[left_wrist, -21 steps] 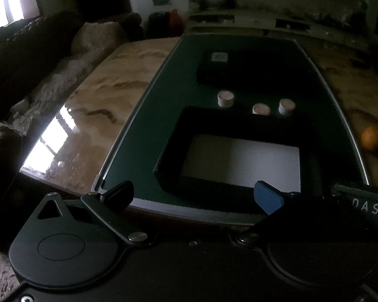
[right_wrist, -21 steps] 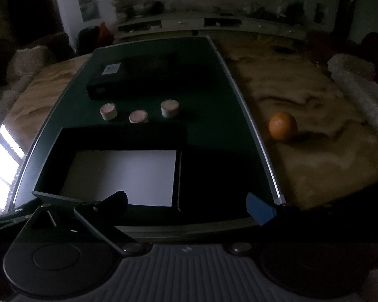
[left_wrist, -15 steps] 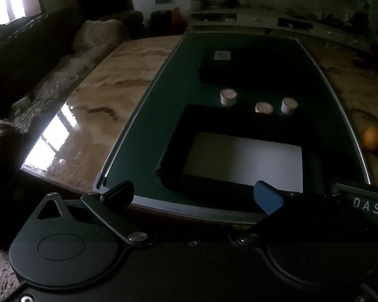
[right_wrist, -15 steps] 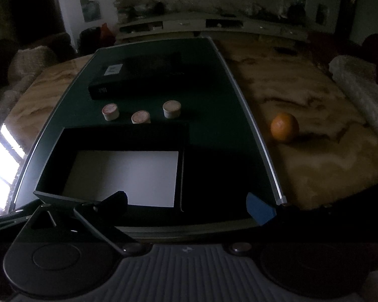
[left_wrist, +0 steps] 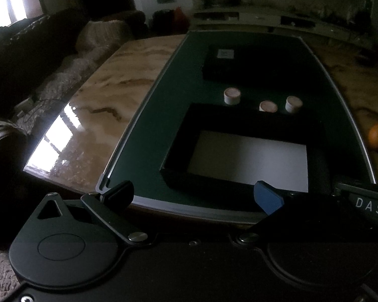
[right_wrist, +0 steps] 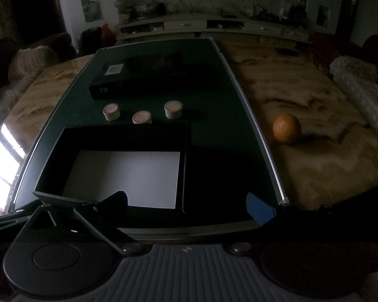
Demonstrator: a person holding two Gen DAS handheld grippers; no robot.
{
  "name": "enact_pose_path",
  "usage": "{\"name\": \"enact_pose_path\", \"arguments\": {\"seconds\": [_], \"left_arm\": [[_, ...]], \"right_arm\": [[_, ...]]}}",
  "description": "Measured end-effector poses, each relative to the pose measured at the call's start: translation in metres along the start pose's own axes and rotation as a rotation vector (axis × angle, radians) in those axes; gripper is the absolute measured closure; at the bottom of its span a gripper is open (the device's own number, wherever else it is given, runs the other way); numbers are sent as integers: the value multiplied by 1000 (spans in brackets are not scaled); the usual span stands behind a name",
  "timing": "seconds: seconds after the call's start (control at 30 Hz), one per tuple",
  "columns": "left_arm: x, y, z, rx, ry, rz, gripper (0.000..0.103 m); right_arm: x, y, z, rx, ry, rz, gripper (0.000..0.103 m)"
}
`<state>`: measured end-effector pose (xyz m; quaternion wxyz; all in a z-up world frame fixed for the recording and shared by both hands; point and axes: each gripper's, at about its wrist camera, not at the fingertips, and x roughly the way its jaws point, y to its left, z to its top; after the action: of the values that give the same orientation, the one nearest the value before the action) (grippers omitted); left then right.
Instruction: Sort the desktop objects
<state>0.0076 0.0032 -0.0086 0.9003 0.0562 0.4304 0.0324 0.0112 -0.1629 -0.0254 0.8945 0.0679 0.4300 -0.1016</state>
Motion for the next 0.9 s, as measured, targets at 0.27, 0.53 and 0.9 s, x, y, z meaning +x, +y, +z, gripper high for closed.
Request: {"name": "enact_pose_path", "arguments": {"seconds": [0.27,0.53,0.9], "left_arm": [[1,-3,1,12,-8,-6,0],[3,-3,1,20,-5,-9,0],[13,-1,3,18,18,-10,0]], "right_arm": [[3,1,2,4,2,-4,0],[8,0,1,17,4,5,0],[16,0,-2,28,-12,14,0]]}}
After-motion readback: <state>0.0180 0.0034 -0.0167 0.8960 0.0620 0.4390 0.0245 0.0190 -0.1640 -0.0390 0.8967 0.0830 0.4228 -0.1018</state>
